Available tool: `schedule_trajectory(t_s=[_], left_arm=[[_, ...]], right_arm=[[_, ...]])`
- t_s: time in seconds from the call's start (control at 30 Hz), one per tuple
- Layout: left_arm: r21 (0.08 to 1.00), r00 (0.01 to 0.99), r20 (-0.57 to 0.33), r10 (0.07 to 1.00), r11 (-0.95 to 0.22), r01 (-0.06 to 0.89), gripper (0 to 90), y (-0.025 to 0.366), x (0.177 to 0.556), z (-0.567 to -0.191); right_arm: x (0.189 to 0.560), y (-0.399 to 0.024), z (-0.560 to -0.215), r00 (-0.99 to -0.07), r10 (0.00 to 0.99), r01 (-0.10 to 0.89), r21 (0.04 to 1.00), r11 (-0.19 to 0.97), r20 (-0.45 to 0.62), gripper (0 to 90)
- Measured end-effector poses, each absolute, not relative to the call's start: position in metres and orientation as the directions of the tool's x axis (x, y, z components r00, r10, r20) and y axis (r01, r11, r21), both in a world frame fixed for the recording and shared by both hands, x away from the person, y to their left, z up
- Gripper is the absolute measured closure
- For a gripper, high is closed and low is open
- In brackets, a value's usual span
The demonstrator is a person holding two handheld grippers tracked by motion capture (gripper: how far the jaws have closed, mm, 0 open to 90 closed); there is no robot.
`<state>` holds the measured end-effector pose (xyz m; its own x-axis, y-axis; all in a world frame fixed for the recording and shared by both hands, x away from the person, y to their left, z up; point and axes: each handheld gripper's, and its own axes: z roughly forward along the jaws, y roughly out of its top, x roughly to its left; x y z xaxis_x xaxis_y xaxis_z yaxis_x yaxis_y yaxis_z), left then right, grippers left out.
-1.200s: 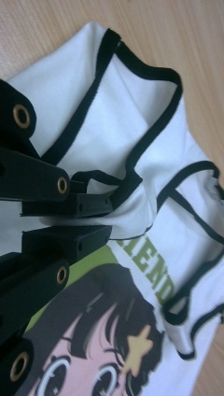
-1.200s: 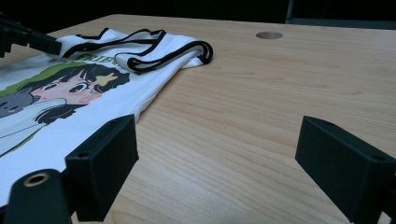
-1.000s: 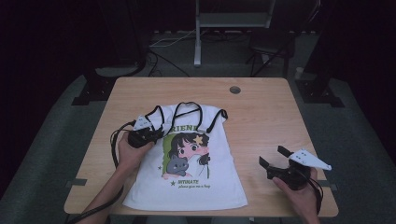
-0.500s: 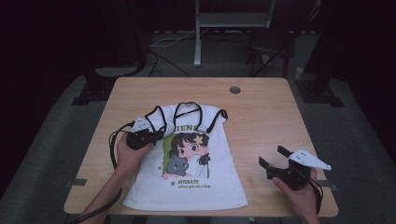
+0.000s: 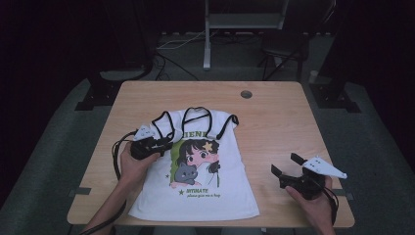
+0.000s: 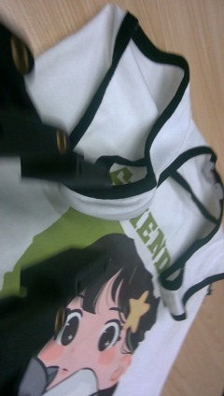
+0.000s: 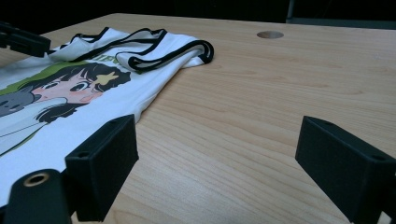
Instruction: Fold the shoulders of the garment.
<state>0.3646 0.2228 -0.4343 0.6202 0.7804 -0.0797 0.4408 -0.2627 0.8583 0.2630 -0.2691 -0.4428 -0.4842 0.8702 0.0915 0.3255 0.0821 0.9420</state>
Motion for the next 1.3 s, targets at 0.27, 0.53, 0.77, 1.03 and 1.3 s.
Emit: schedule_trajectory(t_s=[0.27,0.53,0.77,1.03,1.3], left_arm=[[0.876,0.595,-0.057,0.802,-0.246,0.415,30.5,0.224,0.343,-0.432],[0.885,0.578,-0.029,0.815,-0.248,0.395,21.5,0.227,0.328,-0.431],[0.899,0.561,-0.036,0.827,-0.218,0.379,21.5,0.234,0.316,-0.43],[0.916,0.546,-0.036,0.837,-0.191,0.354,21.5,0.242,0.311,-0.426],[0.922,0.535,-0.046,0.844,-0.171,0.349,21.5,0.248,0.31,-0.427]], right_arm=[[0.263,-0.268,-0.443,-0.49,0.868,0.324,0.941,0.094,0.082,12.1],[0.263,-0.266,-0.443,-0.494,0.866,0.322,0.941,0.102,0.075,12.1],[0.263,-0.266,-0.443,-0.493,0.866,0.326,0.941,0.096,0.083,12.1],[0.263,-0.265,-0.443,-0.499,0.862,0.327,0.94,0.098,0.083,12.1],[0.263,-0.265,-0.443,-0.498,0.863,0.329,0.94,0.094,0.088,12.1]])
